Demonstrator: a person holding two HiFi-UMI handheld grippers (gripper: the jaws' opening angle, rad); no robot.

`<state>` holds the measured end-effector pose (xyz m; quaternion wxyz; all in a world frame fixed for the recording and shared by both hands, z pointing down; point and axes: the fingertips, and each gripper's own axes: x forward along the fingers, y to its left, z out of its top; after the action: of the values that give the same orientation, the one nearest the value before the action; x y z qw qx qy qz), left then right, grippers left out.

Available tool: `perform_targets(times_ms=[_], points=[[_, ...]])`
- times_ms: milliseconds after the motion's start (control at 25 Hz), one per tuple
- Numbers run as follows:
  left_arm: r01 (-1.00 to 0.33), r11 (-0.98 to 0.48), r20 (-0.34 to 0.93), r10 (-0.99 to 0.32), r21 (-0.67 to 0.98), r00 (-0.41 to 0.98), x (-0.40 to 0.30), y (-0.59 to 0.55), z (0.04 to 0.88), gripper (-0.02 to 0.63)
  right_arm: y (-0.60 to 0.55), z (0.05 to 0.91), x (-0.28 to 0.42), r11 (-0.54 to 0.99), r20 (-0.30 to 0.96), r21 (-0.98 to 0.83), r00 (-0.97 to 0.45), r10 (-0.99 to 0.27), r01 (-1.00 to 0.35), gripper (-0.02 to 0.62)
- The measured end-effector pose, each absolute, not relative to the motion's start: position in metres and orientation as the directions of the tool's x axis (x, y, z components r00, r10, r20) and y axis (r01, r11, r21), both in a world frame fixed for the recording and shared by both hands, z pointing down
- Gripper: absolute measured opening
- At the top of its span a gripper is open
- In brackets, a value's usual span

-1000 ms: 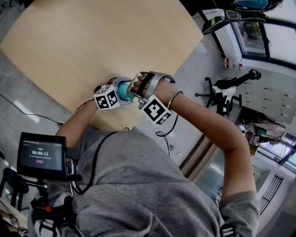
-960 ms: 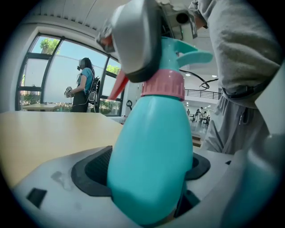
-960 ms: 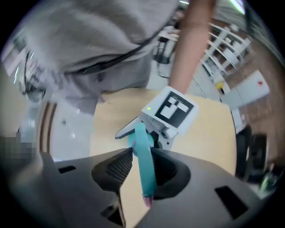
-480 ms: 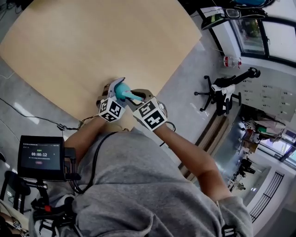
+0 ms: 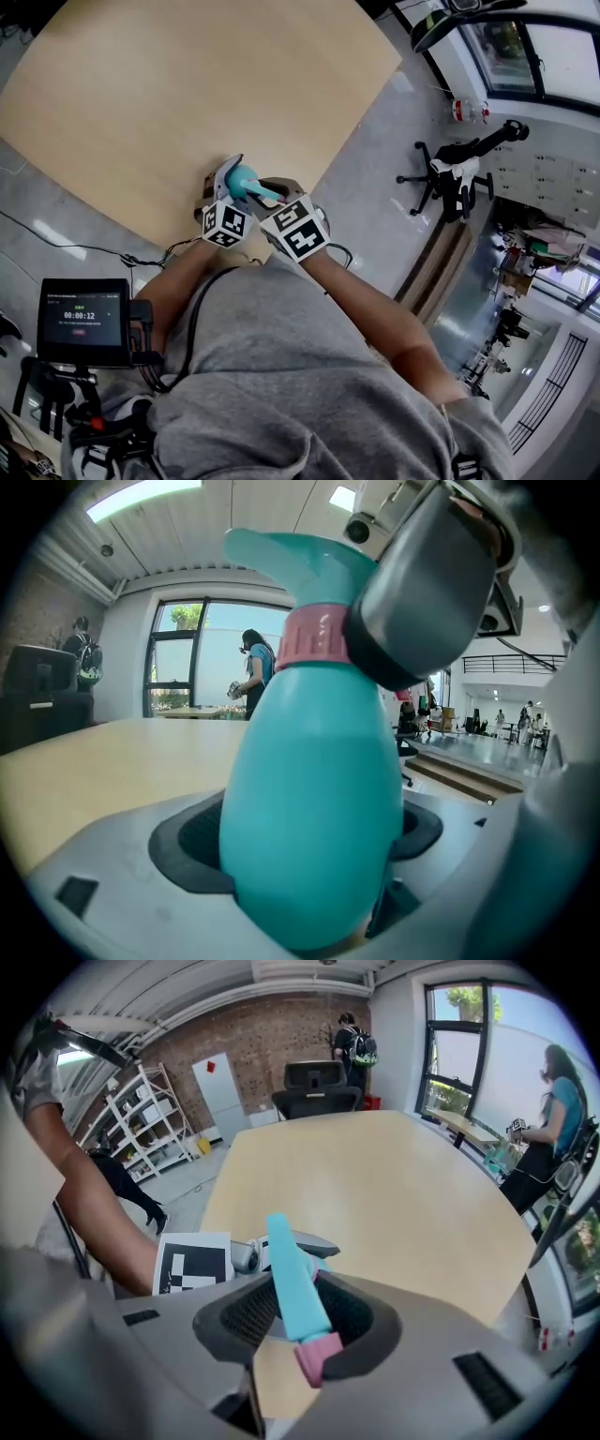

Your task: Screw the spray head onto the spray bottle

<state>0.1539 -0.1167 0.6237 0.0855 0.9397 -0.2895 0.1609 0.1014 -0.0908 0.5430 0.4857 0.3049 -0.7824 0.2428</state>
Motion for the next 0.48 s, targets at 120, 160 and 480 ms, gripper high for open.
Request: perform_targets(times_ms=[120,160,480], points=[[-0.511,-0.853,0.351,-0.448,0.106,0.822,0.156,-0.117,0.628,0.416,-0.098,0.546,0.102,0.724,0.913,-0.093,-0.348,-0.211,-0.684,0.127],[-0.485,-0.867,0.343,-0.423,0.118,0.839,0.156,-0.118,0.627,0.416,-0.1,0.548,0.101,0.74,0.915,-0.098,-0.352,-0.196,-0.666,0.127],[-0.308,-0.951,0.347,-0.297,-0.024,0.889,0.116,-0.118,0.619,0.434,-0.126,0.546,0.105,0.797,0.89,-0.078,-0.402,-0.215,-0.599,0.215]])
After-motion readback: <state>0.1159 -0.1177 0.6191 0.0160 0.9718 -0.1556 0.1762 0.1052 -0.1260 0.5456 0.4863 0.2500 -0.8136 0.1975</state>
